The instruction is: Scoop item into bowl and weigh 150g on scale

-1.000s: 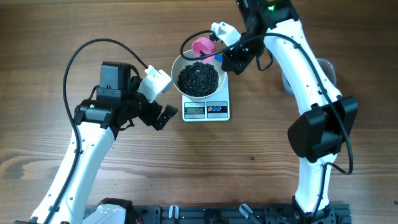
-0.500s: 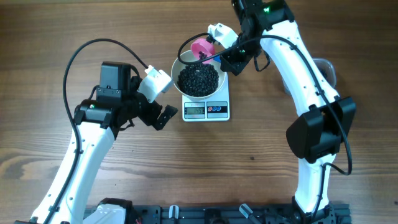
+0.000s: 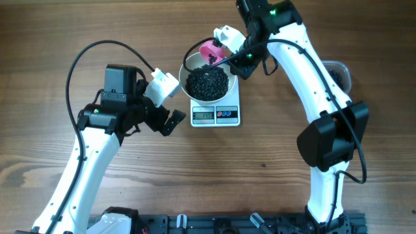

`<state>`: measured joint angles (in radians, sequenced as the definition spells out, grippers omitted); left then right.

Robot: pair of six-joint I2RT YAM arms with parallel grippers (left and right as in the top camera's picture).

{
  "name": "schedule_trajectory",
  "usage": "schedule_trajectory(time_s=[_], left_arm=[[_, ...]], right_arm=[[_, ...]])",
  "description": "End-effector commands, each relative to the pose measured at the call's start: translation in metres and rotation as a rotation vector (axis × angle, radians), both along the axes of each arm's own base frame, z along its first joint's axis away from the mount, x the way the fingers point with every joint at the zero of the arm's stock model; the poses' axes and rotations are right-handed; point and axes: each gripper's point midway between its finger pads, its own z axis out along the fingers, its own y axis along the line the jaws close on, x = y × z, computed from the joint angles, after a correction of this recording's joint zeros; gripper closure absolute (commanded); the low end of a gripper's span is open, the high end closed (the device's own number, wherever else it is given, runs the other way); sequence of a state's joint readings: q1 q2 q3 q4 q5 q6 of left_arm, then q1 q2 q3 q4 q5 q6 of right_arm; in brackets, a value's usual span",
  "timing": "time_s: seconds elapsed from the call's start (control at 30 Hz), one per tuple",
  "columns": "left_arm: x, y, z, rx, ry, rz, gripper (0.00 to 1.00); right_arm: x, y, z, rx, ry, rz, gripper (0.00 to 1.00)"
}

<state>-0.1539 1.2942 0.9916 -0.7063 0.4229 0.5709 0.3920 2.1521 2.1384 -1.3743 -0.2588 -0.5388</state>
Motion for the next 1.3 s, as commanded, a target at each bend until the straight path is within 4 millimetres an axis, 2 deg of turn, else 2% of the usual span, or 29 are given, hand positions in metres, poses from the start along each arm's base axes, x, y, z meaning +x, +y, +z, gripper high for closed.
schedule_trajectory(time_s=[0.0,0.37,0.73,0.87,0.97,1.27], left_arm=[[-0.001,0.001,-0.001,-0.006,0.002,0.005,0.00],[-0.001,0.001,-0.001,-0.006,0.002,0.005,0.00],[-0.001,0.001,-0.001,-0.006,0.002,0.005,0.00],[-0.001,0.001,-0.001,-0.006,0.002,0.005,0.00],[-0.001,0.001,-0.001,-0.006,0.003,0.005,0.00],[-0.001,0.001,-0.001,-0.006,0.002,0.005,0.00]], right_arm=[[0.005,0.001,0.025,0.019,-0.070,-0.016,0.96],[0.012,-0.004,0.024,-0.031,-0.108,-0.037,0.96],[0.010,0.001,0.025,0.001,-0.095,-0.029,0.96],[0.005,0.012,0.029,0.070,-0.073,0.001,0.96],[0.011,0.003,0.026,0.012,-0.099,-0.031,0.96],[0.014,-0.003,0.025,-0.025,-0.112,-0.051,0.96]])
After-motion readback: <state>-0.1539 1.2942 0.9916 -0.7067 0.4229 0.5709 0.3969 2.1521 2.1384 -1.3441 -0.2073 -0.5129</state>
